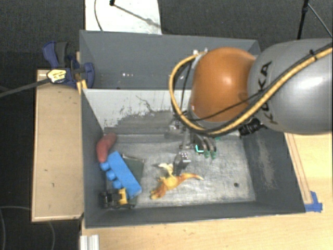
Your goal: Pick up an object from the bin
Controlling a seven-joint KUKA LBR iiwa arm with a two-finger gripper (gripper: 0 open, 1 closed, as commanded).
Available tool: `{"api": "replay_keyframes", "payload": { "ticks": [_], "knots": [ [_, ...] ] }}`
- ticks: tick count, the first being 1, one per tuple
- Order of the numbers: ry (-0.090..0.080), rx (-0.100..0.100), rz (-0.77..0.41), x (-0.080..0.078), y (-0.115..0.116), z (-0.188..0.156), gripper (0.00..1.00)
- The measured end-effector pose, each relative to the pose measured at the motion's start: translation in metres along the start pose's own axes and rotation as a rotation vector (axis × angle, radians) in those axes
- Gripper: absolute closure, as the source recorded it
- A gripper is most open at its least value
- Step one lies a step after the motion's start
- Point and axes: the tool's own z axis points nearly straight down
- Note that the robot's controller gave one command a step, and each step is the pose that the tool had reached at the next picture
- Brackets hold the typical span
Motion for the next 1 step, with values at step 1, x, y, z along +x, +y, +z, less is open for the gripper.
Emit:
{"api": "replay_keyframes", "payload": {
  "ticks": [1],
  "knots": [
    [-0.007, -0.001, 0.003, -0.0017, -0.0006, -0.0032, 0.00]
  ]
}}
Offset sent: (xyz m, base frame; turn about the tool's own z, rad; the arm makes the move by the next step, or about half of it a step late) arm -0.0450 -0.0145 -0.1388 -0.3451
